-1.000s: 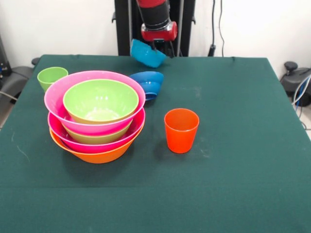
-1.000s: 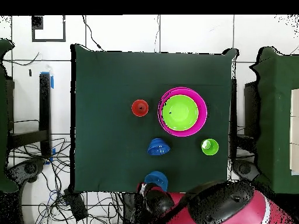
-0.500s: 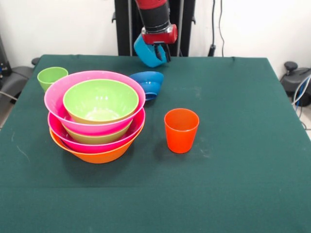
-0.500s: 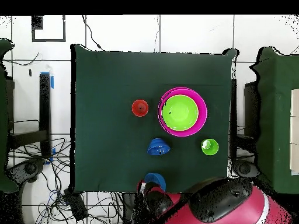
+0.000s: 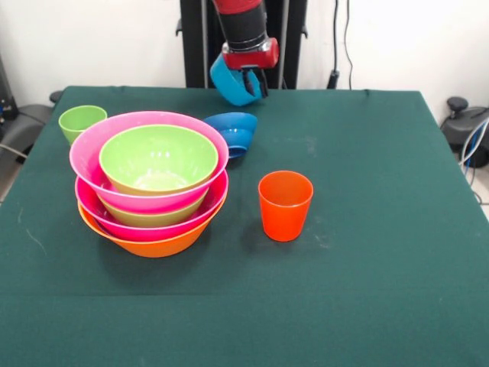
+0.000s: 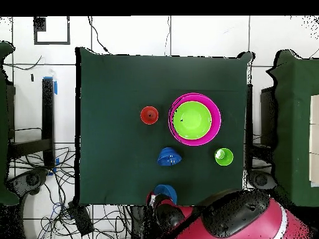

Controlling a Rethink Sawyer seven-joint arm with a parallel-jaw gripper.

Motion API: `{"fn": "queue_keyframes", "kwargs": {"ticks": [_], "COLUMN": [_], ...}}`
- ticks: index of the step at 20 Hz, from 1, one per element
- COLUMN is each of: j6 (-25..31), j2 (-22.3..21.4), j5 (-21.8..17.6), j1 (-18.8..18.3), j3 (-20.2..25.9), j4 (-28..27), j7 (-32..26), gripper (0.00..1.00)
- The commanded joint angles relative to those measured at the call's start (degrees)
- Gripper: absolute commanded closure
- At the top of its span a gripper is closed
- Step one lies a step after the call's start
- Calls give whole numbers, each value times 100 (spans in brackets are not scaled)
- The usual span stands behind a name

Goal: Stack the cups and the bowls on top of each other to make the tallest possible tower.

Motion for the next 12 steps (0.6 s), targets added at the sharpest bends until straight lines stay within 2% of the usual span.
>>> {"fn": "queue_keyframes", "kwargs": {"ticks": [1, 6, 12], "j6": [-158, 555, 1320], "j2": [-126, -989, -1522], "j5": [107, 203, 250], "j1": [60, 20, -42], "j3": [344, 455, 689], "j4": [-761, -399, -317], "j7": [682, 541, 305], "gripper": [100, 100, 100]}}
